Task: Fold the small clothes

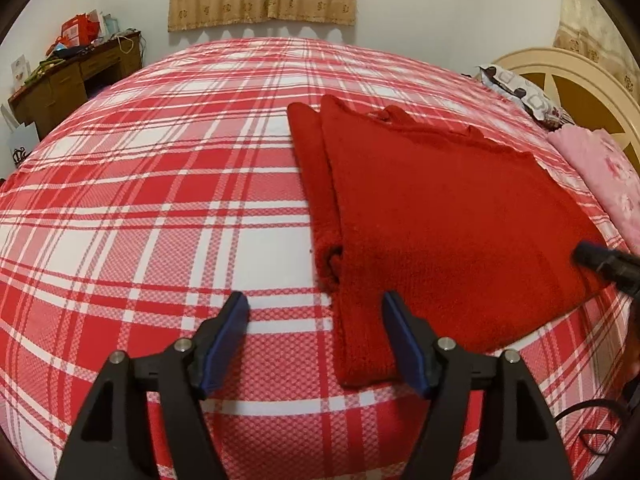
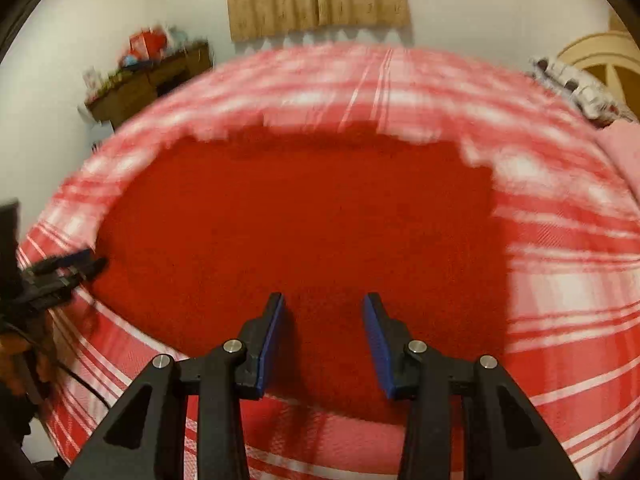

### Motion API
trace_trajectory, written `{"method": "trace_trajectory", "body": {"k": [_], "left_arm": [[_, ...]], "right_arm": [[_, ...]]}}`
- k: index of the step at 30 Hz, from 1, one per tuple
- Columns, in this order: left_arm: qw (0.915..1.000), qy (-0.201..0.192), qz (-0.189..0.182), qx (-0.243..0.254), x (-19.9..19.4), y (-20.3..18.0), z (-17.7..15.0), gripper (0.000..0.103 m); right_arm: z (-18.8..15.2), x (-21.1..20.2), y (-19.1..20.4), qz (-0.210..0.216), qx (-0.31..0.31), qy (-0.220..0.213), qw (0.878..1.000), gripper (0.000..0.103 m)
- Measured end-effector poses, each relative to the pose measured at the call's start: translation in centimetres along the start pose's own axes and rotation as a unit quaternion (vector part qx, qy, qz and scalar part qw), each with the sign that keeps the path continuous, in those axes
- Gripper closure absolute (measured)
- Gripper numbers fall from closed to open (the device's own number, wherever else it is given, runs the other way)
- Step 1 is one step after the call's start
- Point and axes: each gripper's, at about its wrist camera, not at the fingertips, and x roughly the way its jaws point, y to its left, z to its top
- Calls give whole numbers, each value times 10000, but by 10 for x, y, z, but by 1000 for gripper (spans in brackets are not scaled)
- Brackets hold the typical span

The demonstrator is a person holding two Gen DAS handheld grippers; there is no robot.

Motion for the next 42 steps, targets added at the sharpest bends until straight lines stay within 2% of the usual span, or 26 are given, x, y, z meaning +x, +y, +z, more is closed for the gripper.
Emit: {"method": "trace_trajectory", "body": {"k": [2,5,8,13,16,18,24,28,31,36,39,42], "left_arm": [[10000,-37,-23,-10,-1,1,-2,27],[10000,-84,-21,-36,-2,2,-4,26],[10000,-90,16,-20,-2,1,-4,26],[9999,-105,-19,-26,-2,2,-5,26],[9999,-107,-52,-39,-3,2,-5,25],[9999,-110,-98,-55,-3,3,-5,24],[9998,-88,-159,-15,-7,4,-7,22],[9998,-63,-161,83,-15,8,-15,12],[9997,-23,-209,138,-21,14,-20,11],[9991,121,-11,397,-27,21,-25,10],[9989,191,42,427,-29,28,-25,10],[9986,90,181,484,-33,37,-17,10]], "right_arm": [[-6,2,10,-279,-98,-36,9996,59],[-5,-2,22,-435,-48,-17,9990,57],[9,-6,40,-90,-157,-259,9995,57],[20,15,75,139,-413,-214,9988,57],[11,23,89,-47,-584,-225,9980,52],[1,22,90,-26,-580,-213,9981,49],[-4,18,83,85,-479,-200,9986,49],[-7,15,88,8,-631,-153,9979,49],[-11,10,88,-4,-700,-148,9974,49],[-17,0,97,-106,-1034,-138,9945,49],[-24,-8,108,-10,-1287,-160,9916,49],[-29,-14,130,51,-1781,-294,9836,48]]}}
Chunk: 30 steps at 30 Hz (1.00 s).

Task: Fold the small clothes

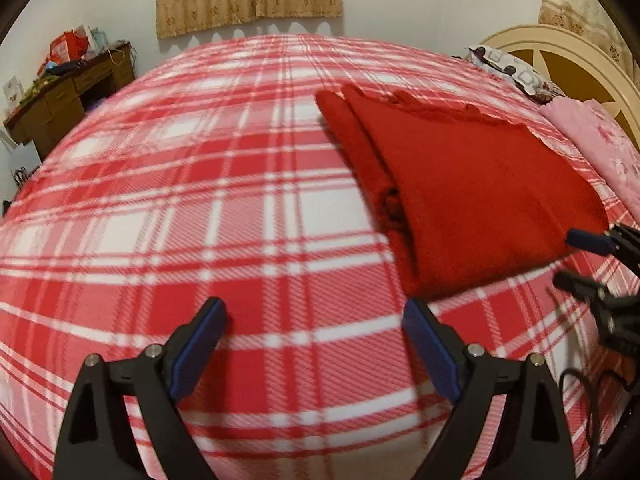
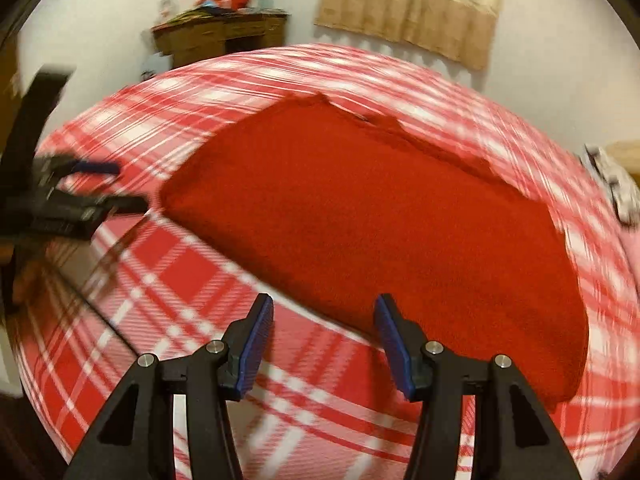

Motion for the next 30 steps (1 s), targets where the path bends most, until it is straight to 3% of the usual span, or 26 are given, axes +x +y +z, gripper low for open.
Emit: {"method": "trace_trajectory", "body": {"k": [5,10,16,21,30], "left_arm": [[9998,-144,77,-145,-1,18,17,10],[9969,-179,-590,-496,1,32,27,10],[9918,-398,-1031,-635,12,32,45,10],[9831,-407,-1600,-789,29,27,68,10],[9807,-186,-1828,-673,64,7,97,10]], "right_arm": [[15,3,27,-56,-498,-201,9985,48],[25,12,43,-44,-768,-332,9965,48],[32,25,55,-15,-960,-295,9949,48],[40,32,64,4,-1074,-247,9939,48],[43,34,75,25,-1309,-325,9909,48]]}}
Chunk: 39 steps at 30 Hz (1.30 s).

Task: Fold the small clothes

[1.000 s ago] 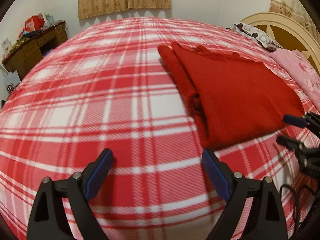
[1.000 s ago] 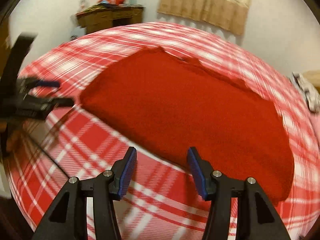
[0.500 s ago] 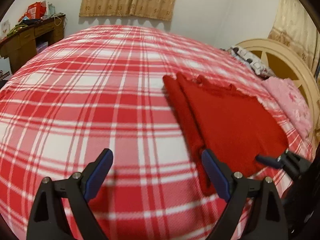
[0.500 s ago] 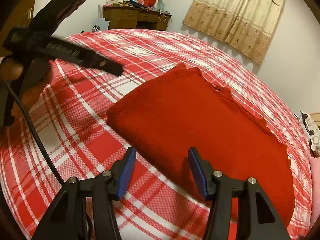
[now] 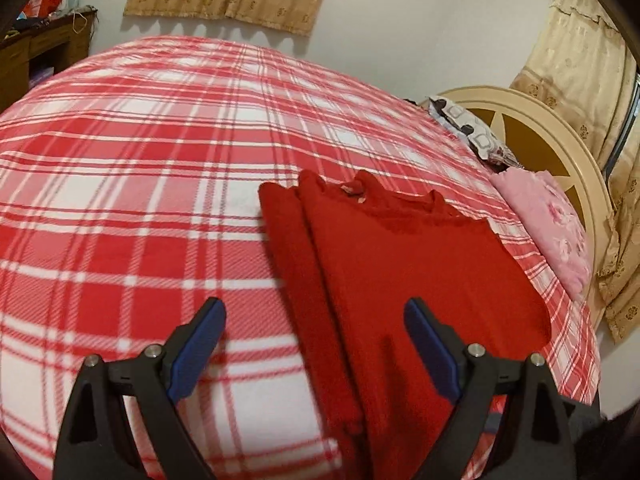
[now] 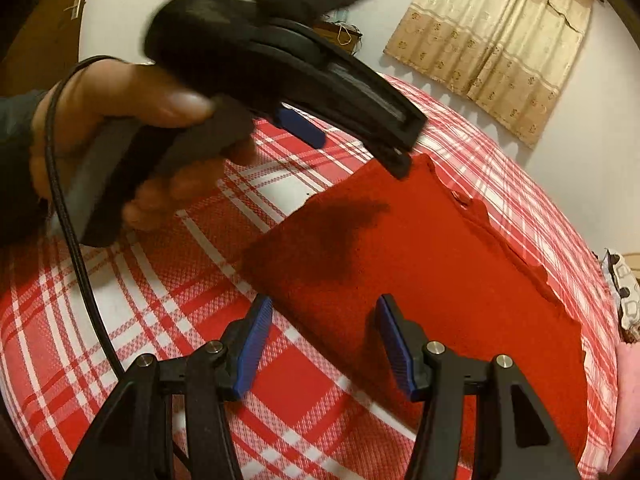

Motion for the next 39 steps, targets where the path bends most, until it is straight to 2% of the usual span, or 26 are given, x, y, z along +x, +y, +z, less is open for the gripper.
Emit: {"method": "trace_trajectory", "body": {"k": [7,12,15,17,18,19,20,21,22,25,29,39], "left_arm": [[9993,209,-53,-304,24,7,9,10],[9996,210,85,-172,31,4,13,12],[9996,218,80,-162,34,4,15,18],[9995,225,-9,-206,35,7,17,28],[9994,230,-64,-263,35,9,18,34],[9990,253,-155,-322,35,12,19,47],[9985,294,-266,-375,37,13,20,66],[9975,352,-413,-449,39,15,20,72],[9960,393,-566,-574,40,17,21,76],[9952,380,-614,-662,38,16,22,84],[9954,343,-610,-661,32,12,26,87],[9914,271,-782,-1014,28,-4,41,88]], "right_arm": [[6,8,3,-108,-79,-37,9999,48],[7,14,0,-149,-44,-45,9999,48],[5,15,-4,-87,69,-27,9999,48],[6,16,-6,-58,44,-15,10000,57],[6,15,-7,-9,17,10,10000,72],[10,14,-4,6,-4,21,10000,80],[10,12,-4,4,-17,3,10000,83],[10,9,-5,48,-19,-5,10000,89],[10,6,-5,85,-8,-6,10000,92],[8,-4,-12,170,127,-63,9998,95],[2,-18,-22,173,265,-135,9994,95],[-6,-32,-53,132,889,-295,9955,96]]}}
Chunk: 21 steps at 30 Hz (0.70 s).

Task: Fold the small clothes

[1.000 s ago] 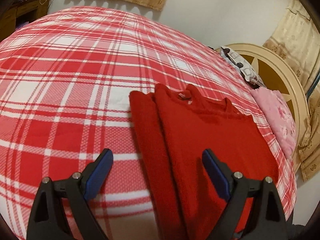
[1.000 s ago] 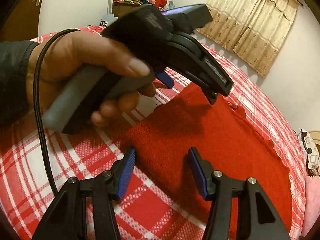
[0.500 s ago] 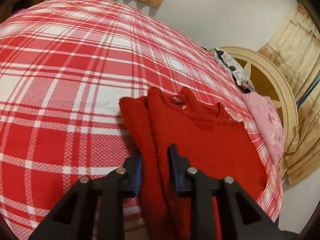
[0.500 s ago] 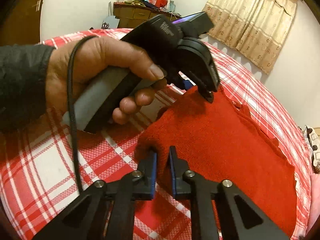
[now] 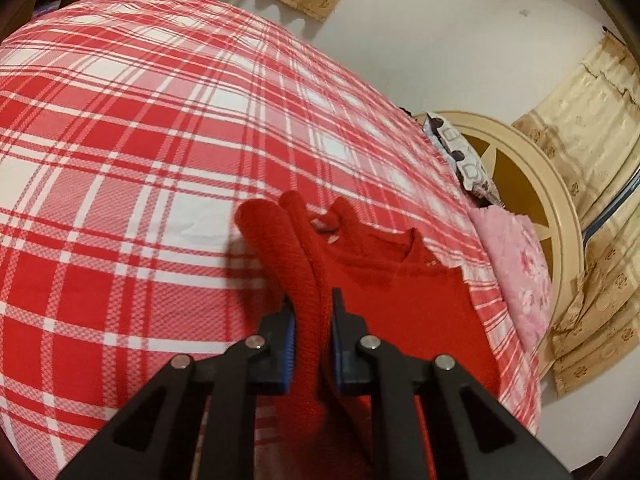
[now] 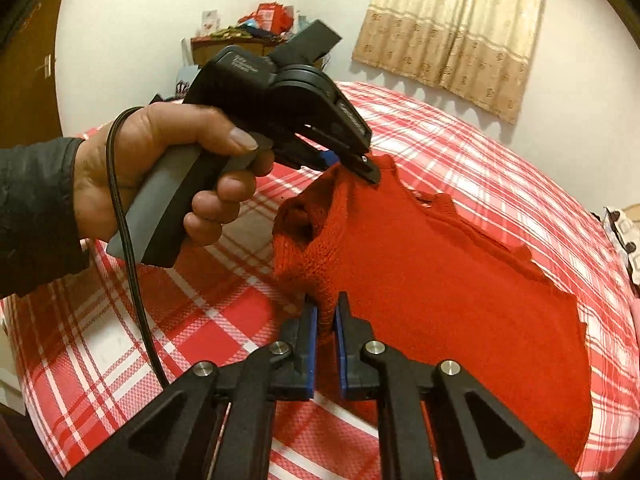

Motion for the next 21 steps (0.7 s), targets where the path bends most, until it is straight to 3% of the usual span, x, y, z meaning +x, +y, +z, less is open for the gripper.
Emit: {"method": "trace_trajectory", "body": {"k": [21], "left_arm": [[9979,-160,-402,475,20,-79,12,89]], "right_arm": [[-19,-42,-50,-363,596,-386,9968,96]]}}
